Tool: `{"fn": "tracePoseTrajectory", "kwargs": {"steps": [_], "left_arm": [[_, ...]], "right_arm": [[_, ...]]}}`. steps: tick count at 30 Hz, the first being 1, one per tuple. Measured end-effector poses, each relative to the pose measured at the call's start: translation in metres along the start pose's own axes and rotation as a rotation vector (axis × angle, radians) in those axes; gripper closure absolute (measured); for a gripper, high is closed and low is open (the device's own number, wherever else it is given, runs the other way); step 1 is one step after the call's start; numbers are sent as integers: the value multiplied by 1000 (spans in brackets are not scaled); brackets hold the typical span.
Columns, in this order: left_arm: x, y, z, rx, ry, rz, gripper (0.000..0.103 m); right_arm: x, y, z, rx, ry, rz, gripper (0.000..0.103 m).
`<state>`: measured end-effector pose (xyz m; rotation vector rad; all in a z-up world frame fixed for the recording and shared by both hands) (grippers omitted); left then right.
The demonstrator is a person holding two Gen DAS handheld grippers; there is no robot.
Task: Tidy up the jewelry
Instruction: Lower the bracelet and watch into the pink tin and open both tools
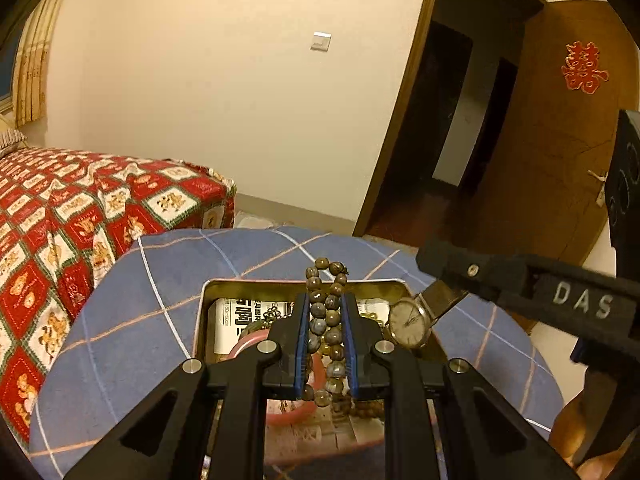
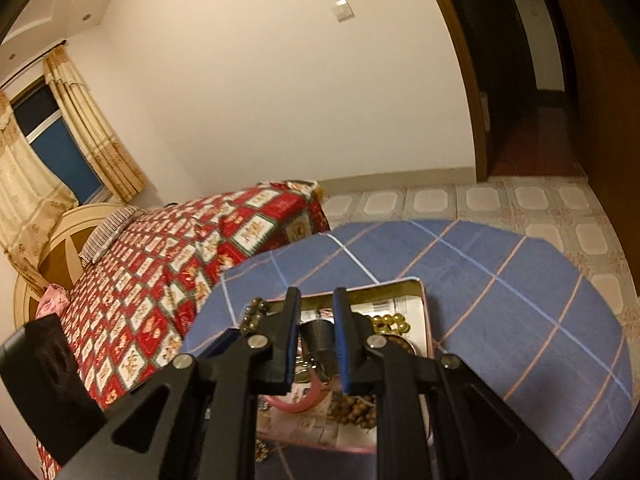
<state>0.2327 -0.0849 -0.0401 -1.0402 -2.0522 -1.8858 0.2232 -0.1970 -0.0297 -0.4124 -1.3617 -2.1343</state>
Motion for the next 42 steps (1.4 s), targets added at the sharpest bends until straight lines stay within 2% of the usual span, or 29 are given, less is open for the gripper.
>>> {"fn": "tracePoseTrajectory", "kwargs": {"steps": [7, 13, 17, 18, 20, 22, 23, 24, 26, 31, 35, 42], "left_arm": [[-32, -9, -2, -11, 37, 75, 88], [-54, -19, 0, -22, 86, 129, 88], [-58, -22, -1, -34, 108, 126, 88], [-59, -22, -1, -37, 112, 126, 87], [-59, -23, -1, -45, 125, 124, 87], [-59, -22, -2, -59, 136, 122, 70], [-58, -21, -2, -64, 148, 126, 43], [-55, -19, -1, -62, 171, 123, 25], [-43, -14, 1, -46, 177, 73, 24], [-20, -15, 5, -50, 194, 55, 24], [1, -32, 11, -42, 186, 73, 24], [37, -74, 32, -7, 251, 119, 24]], "right_arm": [[-33, -8, -32, -57, -36, 74, 84], [-39, -11, -47, -44, -82, 79, 83], [-38, -11, -47, -24, -78, 72, 79], [-38, -11, -48, -31, -79, 70, 74], [-35, -11, -51, -59, -54, 67, 44], [-22, -7, -51, -75, -32, 12, 43], [-17, -5, -50, -72, -34, -10, 43], [-10, -3, -49, -69, -44, -32, 43], [4, 1, -49, -70, -67, -67, 43], [29, -6, -49, -62, -117, -90, 43], [35, -31, -43, -54, -124, -50, 43], [37, -76, -30, -56, -111, 23, 43]]}}
Point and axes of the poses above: each gripper's, at about its wrist camera, not at the fingertips, and x roughly against the way its jaws point, z to its left, y to its top, the point moved 3 cm from there along -x, roughly the way its jaws point, and after that the axes turned 4 degrees about y, right-handed, at the moved point
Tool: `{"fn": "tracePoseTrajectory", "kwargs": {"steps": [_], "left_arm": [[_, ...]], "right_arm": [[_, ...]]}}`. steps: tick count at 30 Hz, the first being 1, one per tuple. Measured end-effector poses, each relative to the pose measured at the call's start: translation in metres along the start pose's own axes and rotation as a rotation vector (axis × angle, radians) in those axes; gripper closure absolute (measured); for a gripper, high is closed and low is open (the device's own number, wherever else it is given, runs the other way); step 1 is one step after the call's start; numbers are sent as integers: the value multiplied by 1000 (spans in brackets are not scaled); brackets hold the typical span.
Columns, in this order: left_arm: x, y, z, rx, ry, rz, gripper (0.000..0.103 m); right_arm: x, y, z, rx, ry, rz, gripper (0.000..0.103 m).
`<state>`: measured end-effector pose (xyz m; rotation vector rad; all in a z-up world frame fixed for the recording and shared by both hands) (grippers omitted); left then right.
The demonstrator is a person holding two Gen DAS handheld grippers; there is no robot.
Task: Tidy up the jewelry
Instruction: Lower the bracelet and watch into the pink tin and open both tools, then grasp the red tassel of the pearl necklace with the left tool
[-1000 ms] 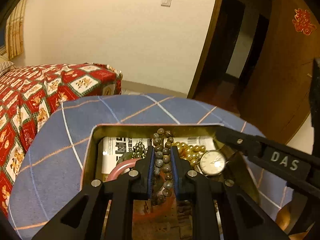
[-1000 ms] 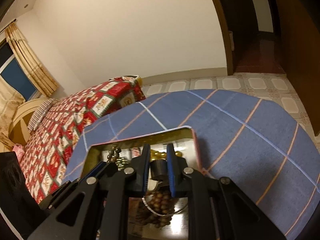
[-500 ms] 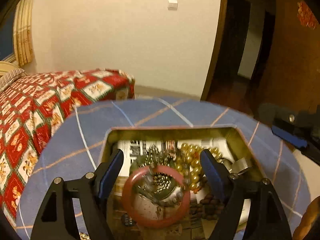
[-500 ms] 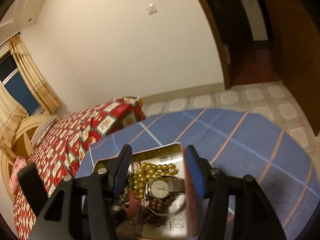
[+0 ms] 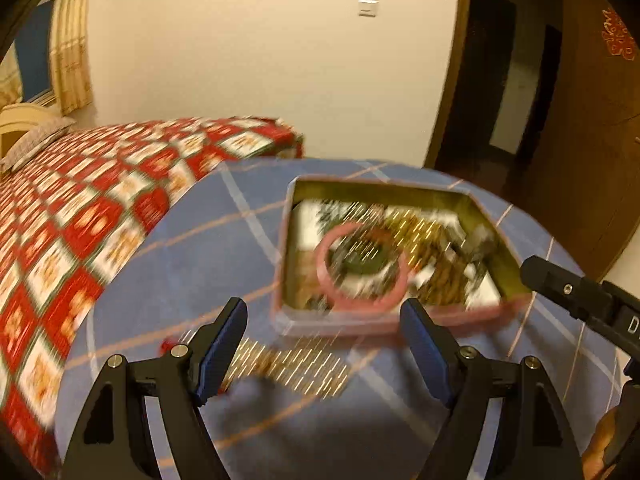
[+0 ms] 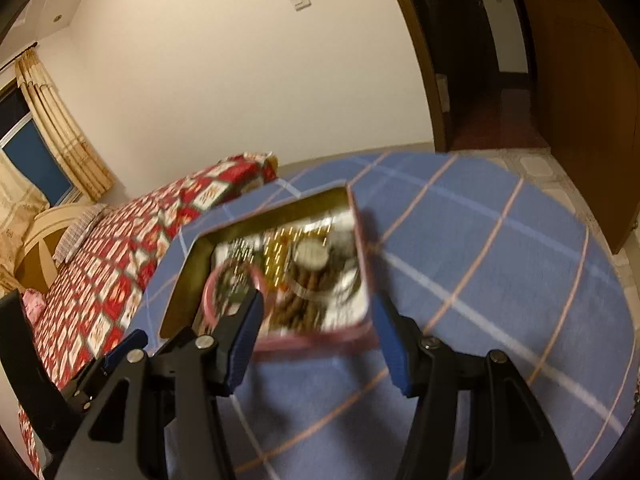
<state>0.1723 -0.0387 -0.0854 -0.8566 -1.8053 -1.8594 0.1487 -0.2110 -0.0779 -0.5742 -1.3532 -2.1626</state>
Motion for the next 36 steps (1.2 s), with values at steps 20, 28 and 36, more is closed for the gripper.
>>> {"fn": "tracePoseTrajectory", "kwargs": {"steps": [20, 28, 36], "left_arm": [[20, -46, 87, 158, 73, 114, 24], [-11, -22, 92, 260, 55, 137, 25], [-24, -28, 94, 157, 82, 197, 87]], "right_arm": [[-4, -70, 53, 141, 57, 134, 49], [-9, -69, 56, 137, 59, 142, 49], [-27, -69, 61, 147, 56, 173, 49]]}}
Point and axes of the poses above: each gripper's, at about its wrist camera, not at the fingertips, and x roughly against the way its jaws point, z to its left, y to its top, the point moved 3 cm from there along -x, roughly the way its jaws point, and after that the axes turned 4 degrees about y, right-handed, at the moved point
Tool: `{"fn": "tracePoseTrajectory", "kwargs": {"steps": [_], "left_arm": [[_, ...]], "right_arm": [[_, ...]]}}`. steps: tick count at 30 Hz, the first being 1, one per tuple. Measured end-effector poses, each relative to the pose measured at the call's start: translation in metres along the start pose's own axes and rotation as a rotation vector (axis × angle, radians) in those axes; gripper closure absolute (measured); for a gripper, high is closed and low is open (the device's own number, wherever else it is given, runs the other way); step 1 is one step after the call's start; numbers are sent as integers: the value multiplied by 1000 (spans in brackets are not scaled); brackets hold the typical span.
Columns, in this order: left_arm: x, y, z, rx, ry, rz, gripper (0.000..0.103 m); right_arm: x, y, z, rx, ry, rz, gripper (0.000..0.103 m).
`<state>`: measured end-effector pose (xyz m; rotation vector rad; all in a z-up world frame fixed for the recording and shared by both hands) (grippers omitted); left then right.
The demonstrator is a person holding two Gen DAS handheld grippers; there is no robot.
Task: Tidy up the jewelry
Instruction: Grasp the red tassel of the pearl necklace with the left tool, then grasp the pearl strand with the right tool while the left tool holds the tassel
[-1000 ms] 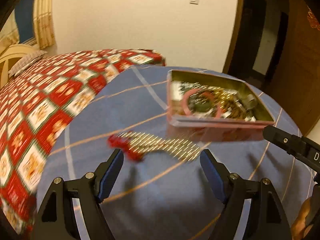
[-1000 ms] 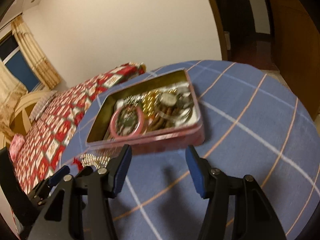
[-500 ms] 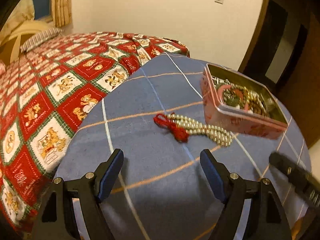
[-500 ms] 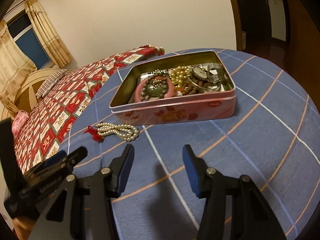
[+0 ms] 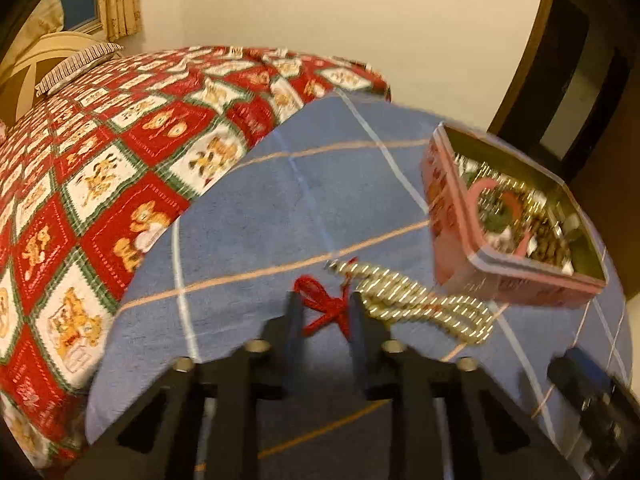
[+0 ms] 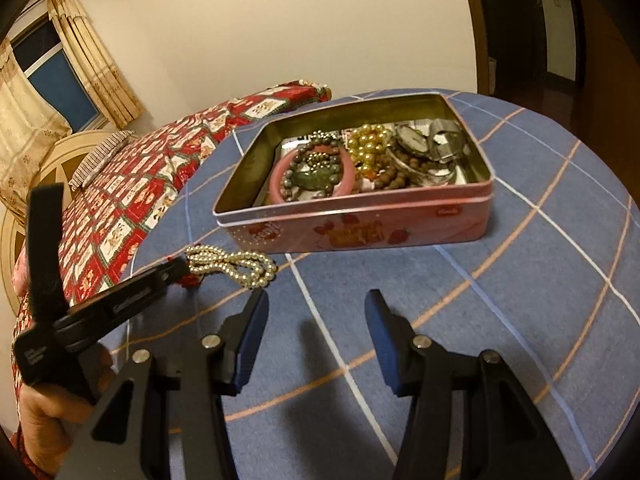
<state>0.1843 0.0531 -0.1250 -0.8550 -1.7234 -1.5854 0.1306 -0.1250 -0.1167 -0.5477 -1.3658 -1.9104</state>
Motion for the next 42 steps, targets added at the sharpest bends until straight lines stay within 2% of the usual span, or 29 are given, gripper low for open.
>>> {"fn": "tracePoseTrajectory", "kwargs": {"steps": [1, 3, 9, 14, 16, 18, 20, 21, 25, 30, 33, 34, 35, 38, 40, 41, 42], "left_arm": [[1, -2, 3, 2, -17, -2, 89], [4, -7, 10, -5, -31, 0, 102], [18, -21, 24, -13, -71, -9, 103], [23, -20, 25, -28, -63, -18, 103], [28, -18, 26, -26, -88, -24, 103], [36, -14, 23, -37, -112, -54, 103], [40, -11, 19, -64, -104, -74, 103], [42, -10, 16, -81, -102, -80, 101], [36, -9, 6, -100, -121, -68, 94], [22, -13, -8, -108, -175, -16, 68], [15, -20, -16, -152, -157, 19, 67], [15, -21, -18, -168, -145, 15, 67], [15, -22, -20, -187, -131, 5, 67], [13, -22, -19, -188, -125, -11, 68], [13, -21, -18, -198, -117, -13, 73], [13, -22, -18, -219, -84, -19, 87], [13, -22, -17, -237, -60, -24, 95]], "right_arm": [[-3, 1, 1, 2, 4, 5, 49], [-10, 2, 8, 23, 13, 18, 49], [-32, 8, 31, 131, 27, 56, 49], [-56, 14, 42, 178, -1, 92, 49], [-59, 14, 47, 211, -17, 88, 49], [-62, 12, 53, 250, -24, 96, 60], [-62, 10, 55, 285, -42, 101, 75], [-62, 9, 55, 289, -36, 107, 79], [-55, 5, 48, 267, -8, 131, 82], [-39, -3, 36, 242, -28, 141, 82], [-25, -9, 24, 223, -57, 142, 83], [-20, -12, 19, 211, -69, 141, 85], [-13, -14, 13, 198, -83, 137, 91], [0, -20, -2, 149, -101, 151, 91], [6, -24, -4, 130, -77, 167, 90], [10, -25, -3, 130, -68, 165, 89], [13, -25, -1, 136, -62, 152, 88]]}}
Point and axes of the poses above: each gripper's, at about its wrist camera, not at the fingertips, and x roughly against the way its jaws point, z to its left, y to its top, the point moved 3 cm from there along -x, roughly the way its jaws point, and after that the axes turned 4 degrees about y, right-handed, at the moved point
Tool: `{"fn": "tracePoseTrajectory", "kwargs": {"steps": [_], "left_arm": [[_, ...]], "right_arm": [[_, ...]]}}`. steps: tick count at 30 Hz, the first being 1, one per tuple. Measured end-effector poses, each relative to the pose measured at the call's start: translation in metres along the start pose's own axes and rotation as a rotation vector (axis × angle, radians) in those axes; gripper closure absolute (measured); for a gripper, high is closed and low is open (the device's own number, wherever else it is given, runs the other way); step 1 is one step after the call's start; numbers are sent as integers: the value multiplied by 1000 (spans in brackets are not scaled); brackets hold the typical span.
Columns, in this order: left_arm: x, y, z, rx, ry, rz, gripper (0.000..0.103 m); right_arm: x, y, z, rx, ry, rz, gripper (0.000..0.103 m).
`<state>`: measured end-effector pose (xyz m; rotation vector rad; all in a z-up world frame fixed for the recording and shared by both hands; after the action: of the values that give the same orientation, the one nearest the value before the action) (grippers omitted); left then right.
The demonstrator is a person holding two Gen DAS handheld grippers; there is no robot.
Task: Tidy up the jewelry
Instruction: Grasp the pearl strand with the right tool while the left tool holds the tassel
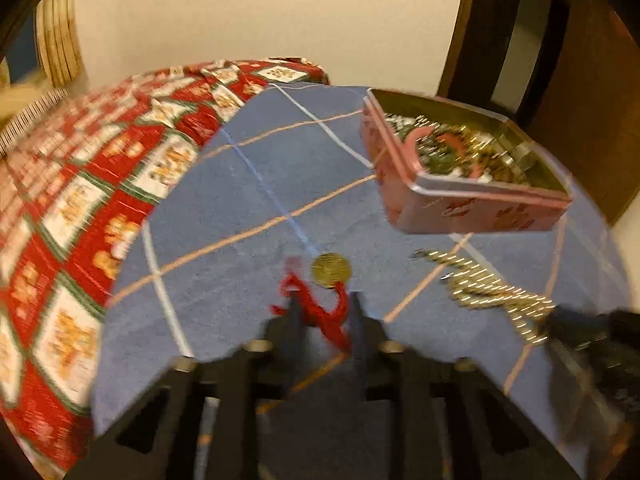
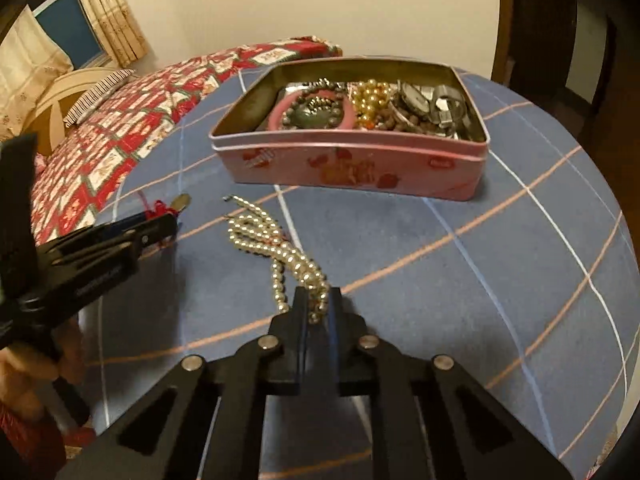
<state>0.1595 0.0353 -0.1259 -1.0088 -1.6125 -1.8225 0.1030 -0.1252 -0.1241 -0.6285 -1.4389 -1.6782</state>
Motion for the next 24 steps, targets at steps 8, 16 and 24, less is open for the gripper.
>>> {"fn": "tracePoseTrajectory", "kwargs": {"steps": [8, 16, 24], "left_arm": [[23, -10, 19, 96, -101, -58, 97], [67, 8, 19, 125, -180, -206, 97], [83, 11, 18, 144, -207, -243, 97]], "right_arm": [[10, 21, 23, 103, 58, -94, 45], [-45, 29, 44, 203, 13, -5, 54], [-39, 20, 29, 171, -29, -6, 87]]}}
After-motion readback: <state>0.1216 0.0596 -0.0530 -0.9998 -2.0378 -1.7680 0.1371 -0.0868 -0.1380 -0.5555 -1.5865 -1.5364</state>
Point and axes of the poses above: each gripper's, at about its wrist camera, not at the fingertips, and x roughly against the way its jaws point, z to its left, y to its top, the point moved 3 cm from there along -x, roughly the way its jaws point, and after that the axes turned 4 degrees about y, right-handed, at the moved point
